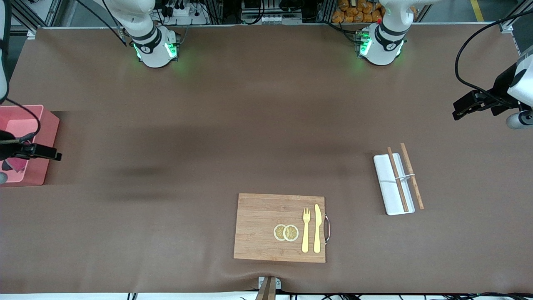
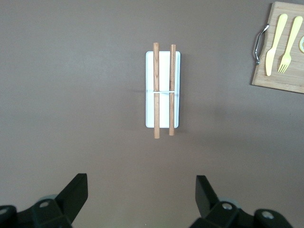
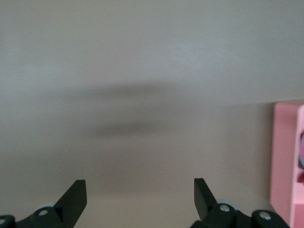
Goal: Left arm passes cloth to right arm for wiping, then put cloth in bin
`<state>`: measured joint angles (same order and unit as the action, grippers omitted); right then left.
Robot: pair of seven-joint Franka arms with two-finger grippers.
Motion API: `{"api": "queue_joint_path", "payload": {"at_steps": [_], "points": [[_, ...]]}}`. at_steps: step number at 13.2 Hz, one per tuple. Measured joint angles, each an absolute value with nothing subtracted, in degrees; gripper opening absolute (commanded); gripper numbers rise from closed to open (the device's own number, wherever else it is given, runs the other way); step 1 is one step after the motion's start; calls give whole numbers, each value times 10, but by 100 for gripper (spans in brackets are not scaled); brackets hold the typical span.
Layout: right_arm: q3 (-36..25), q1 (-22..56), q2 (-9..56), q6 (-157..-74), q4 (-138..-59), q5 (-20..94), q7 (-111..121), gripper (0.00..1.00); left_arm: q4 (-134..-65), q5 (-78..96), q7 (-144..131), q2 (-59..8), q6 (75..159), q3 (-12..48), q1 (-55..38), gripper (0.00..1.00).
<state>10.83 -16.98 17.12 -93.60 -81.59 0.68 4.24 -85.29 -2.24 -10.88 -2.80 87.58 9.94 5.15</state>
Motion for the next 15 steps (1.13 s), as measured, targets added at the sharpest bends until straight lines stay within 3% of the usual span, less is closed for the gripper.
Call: {"api": "queue_joint_path", "payload": {"at_steps": [6,11,15], "points": [[110,-108,108,-934,-826,27,-64,100,-845,-4,-109,-28,876,96,52,100],[112,-87,11,-931,-878,32,-66,100,-844,-4,-109,-29,876,96,52,100],[113,-54,-8,-990,-937,32,-87,100,-844,-4,-109,-32,876,97,52,100]]}}
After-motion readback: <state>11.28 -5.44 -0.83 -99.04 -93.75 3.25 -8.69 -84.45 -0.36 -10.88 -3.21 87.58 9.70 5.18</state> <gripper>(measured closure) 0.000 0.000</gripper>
